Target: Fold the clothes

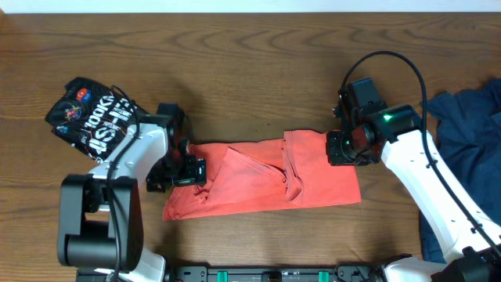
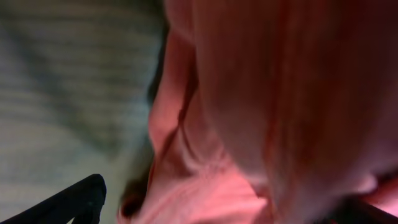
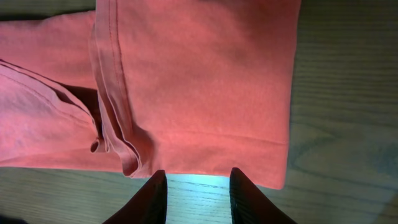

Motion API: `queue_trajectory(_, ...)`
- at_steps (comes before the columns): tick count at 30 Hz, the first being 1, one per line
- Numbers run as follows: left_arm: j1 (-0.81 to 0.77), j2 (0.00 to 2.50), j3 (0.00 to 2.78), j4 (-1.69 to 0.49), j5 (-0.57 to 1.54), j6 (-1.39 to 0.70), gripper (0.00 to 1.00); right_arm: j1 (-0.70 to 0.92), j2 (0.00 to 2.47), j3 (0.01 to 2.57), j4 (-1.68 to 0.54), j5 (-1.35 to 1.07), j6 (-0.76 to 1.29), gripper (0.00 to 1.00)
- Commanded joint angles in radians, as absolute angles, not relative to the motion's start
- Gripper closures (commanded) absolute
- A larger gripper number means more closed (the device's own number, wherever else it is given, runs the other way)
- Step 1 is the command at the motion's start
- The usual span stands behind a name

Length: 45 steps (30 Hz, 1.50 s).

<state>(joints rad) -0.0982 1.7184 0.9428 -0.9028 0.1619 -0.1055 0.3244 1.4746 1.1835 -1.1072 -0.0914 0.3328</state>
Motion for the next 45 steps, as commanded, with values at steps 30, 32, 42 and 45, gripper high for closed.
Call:
queue_trajectory(30, 0.26, 1.742, 1.217, -1.068, 0.142, -0.07, 0.94, 0.233, 1.478, 1.183, -1.092, 0.057, 0.347, 0.6)
queue_trajectory(32, 0.275, 1.74, 1.274, -1.132, 0.147, -0.084, 0.94, 0.21, 1.48, 1.183, -1.09, 0.057, 0.343, 0.59)
queue_trajectory(42, 0.041, 1.647, 1.408, -1.279, 0.309, -0.145, 0.94, 0.175, 1.571, 1.182, -1.094, 0.056, 0.336, 0.61)
queue_trajectory(45, -0.099, 1.64, 1.408, -1.274, 0.31, -0.203, 0.94, 0.175, 1.592, 1.182, -1.09, 0.056, 0.336, 0.62)
